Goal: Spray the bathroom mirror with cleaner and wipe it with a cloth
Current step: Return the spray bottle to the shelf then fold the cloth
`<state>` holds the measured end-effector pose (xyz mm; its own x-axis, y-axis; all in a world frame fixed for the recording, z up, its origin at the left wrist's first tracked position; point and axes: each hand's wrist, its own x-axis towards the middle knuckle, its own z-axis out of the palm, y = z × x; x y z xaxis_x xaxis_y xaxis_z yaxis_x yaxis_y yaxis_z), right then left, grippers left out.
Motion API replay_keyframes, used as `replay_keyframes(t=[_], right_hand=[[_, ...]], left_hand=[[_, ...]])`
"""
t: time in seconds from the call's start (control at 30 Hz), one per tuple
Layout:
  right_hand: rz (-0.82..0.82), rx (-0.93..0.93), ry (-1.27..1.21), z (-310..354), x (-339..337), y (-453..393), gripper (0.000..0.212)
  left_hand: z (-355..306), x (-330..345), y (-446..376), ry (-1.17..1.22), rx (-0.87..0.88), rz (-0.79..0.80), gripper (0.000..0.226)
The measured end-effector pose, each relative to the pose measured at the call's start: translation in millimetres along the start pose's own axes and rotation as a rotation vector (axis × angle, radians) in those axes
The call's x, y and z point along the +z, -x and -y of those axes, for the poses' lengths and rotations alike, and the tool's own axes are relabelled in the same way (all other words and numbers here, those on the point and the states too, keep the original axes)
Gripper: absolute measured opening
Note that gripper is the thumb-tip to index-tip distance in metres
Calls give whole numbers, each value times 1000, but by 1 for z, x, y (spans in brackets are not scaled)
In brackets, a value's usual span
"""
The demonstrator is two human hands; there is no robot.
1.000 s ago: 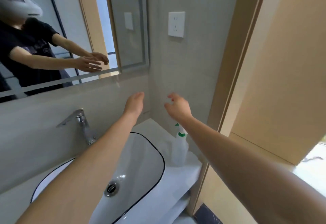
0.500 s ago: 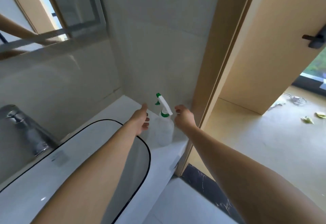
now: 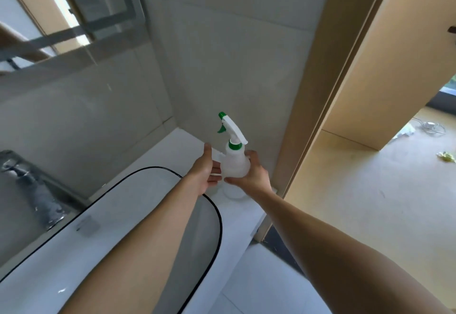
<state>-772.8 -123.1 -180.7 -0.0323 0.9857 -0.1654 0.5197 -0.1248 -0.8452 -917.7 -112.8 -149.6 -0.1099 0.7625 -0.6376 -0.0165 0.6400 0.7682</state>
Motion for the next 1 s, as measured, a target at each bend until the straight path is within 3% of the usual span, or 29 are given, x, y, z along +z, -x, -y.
replay_keyframes(t=[0.37,0.67,0.8,1.0], right_hand=[[268,-531,-422,237,15,20,75],[450,-883,-451,416,64,119,88],[629,-936,-528,458,83,161,76],[870,-972,-598,487,104,207,66]], left_hand=[[-116,-134,169,13,607,-603,70],[-120,-233,349,-124,796,-1066,62],[-104,-256,410,-160,884,-1175,58],[-78,-296,464,-12,923,-1170,56]])
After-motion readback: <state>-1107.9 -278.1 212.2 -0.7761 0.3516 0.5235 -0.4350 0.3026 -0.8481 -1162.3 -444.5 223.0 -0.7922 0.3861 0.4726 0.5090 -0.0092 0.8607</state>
